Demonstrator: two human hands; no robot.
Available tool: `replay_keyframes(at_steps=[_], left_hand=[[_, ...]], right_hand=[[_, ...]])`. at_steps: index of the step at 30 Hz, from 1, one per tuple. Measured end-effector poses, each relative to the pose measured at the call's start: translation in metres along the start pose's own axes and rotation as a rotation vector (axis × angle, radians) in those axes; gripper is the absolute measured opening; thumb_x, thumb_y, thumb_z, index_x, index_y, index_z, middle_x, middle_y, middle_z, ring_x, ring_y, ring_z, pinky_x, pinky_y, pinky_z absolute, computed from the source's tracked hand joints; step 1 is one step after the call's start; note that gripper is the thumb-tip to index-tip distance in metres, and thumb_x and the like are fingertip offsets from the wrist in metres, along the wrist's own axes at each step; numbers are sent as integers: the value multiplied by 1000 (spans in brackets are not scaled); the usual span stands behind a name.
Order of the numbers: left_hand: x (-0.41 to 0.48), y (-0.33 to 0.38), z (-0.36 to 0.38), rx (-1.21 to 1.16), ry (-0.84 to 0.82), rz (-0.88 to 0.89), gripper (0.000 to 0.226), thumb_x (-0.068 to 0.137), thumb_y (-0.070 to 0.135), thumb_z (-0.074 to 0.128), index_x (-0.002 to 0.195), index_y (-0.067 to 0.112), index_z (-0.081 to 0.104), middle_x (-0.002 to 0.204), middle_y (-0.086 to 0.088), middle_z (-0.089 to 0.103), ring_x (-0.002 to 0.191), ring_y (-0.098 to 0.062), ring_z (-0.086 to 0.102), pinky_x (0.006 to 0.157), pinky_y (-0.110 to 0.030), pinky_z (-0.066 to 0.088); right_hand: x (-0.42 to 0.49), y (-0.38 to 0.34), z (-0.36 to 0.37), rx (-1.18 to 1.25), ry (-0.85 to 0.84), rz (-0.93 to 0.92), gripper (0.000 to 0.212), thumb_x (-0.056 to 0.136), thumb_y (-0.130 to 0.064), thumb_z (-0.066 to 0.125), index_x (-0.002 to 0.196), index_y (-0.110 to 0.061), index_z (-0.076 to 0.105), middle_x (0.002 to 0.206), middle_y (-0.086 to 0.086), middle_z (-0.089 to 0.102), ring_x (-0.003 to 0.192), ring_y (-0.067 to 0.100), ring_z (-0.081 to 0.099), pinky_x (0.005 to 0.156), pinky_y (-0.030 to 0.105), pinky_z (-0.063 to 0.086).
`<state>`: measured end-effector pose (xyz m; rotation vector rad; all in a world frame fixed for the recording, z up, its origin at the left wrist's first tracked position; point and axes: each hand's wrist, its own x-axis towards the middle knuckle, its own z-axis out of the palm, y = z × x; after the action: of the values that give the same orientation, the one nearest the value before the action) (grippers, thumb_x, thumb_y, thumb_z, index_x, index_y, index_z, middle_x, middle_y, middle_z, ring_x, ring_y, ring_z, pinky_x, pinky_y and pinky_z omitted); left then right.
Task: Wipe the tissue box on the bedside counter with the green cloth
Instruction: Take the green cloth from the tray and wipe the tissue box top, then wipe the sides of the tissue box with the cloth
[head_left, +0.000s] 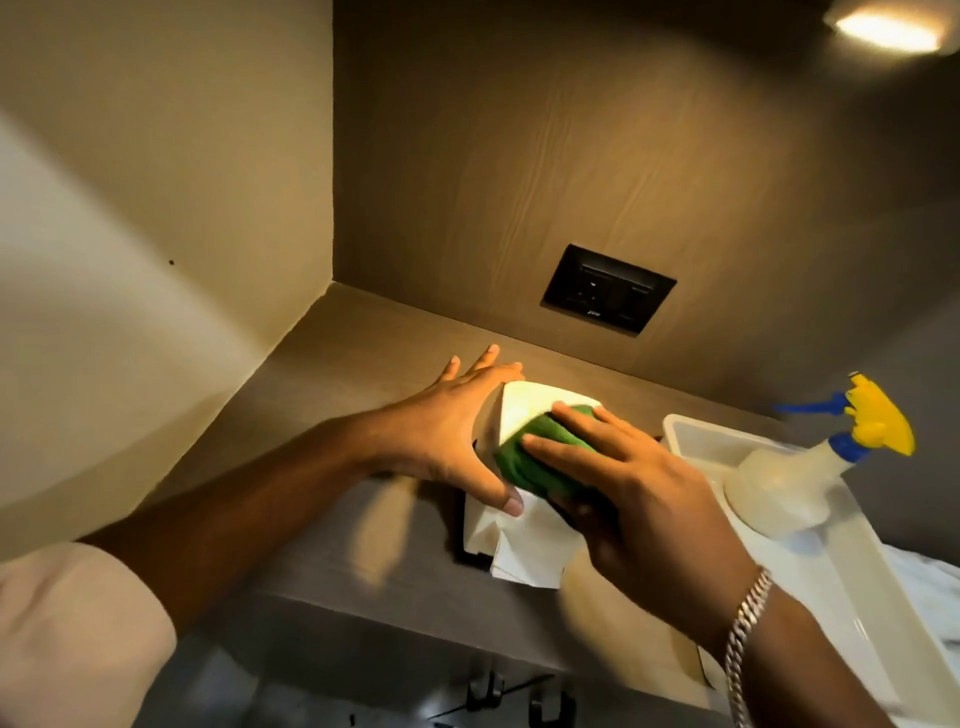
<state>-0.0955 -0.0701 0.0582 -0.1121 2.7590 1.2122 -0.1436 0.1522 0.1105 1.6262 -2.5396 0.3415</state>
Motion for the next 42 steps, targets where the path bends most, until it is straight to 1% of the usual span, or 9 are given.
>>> replay_keyframes(at_steps=[5, 9, 13, 16, 22, 26, 29, 36, 42], left_hand=[[-1, -1, 5, -37, 6, -35, 134, 43, 62, 85, 145, 45, 0, 159, 16, -18, 143, -26, -24, 115, -60, 2], [1, -4, 5, -155, 20, 12, 133, 42, 56, 87, 145, 47, 2, 160, 15, -14, 145, -23, -19, 117, -57, 5], [1, -8, 12, -492, -13, 119, 115, 50, 28, 92, 135, 56, 19, 146, 7, 38, 136, -12, 38, 108, -37, 41], [1, -9, 17, -547, 33, 163, 101, 50, 23, 93, 120, 62, 32, 130, 13, 51, 120, 4, 51, 95, -19, 47], [2, -7, 4, -316, -9, 15, 128, 37, 51, 91, 141, 42, 17, 149, 12, 26, 140, -20, 27, 106, -29, 31], [12, 15, -9, 38, -98, -53, 142, 39, 66, 83, 148, 39, -3, 161, 4, -14, 147, -28, -10, 118, -52, 8], [30, 49, -8, 414, -205, 6, 138, 47, 77, 71, 150, 25, -5, 163, 0, -5, 147, -24, -14, 116, -52, -13], [40, 84, -30, 695, -443, -20, 120, 45, 66, 81, 139, 41, 11, 148, 7, 26, 136, -21, 26, 118, -46, 14], [31, 84, -31, 657, -531, -202, 120, 52, 74, 72, 134, 61, -14, 156, 18, -22, 144, -21, -16, 117, -50, 1]], right_hand=[[28, 10, -3, -61, -77, 155, 50, 88, -31, 61, 134, -42, 46, 151, -7, 39, 133, 26, 45, 102, 43, 46], [-7, -7, -5, -35, -23, 71, 60, 73, -29, 77, 127, -41, 53, 139, -4, 54, 122, 31, 56, 87, 45, 56], [38, -16, 5, -78, -26, 46, 55, 82, -38, 65, 133, -42, 44, 145, -7, 47, 130, 26, 48, 88, 44, 55], [61, -4, 3, -132, -1, 195, 43, 88, -39, 56, 131, -40, 49, 142, -5, 51, 120, 24, 54, 87, 37, 53], [10, 25, -20, -18, 33, 452, 33, 81, -27, 63, 113, -33, 66, 108, -5, 73, 96, 23, 65, 78, 36, 54], [-55, 23, 0, 405, 343, 576, 39, 79, -18, 71, 113, -35, 67, 107, -10, 73, 96, 5, 65, 84, 19, 48], [-79, 14, 30, 796, 561, 693, 40, 82, -18, 70, 110, -45, 63, 109, -17, 68, 97, -10, 61, 82, 10, 48], [-90, -11, 97, 1420, 782, 805, 38, 83, -14, 69, 108, -42, 68, 110, -11, 73, 101, 8, 67, 87, 32, 56], [-84, -27, 126, 1562, 831, 846, 36, 86, -22, 66, 113, -45, 64, 116, -17, 67, 105, 2, 64, 84, 19, 54]])
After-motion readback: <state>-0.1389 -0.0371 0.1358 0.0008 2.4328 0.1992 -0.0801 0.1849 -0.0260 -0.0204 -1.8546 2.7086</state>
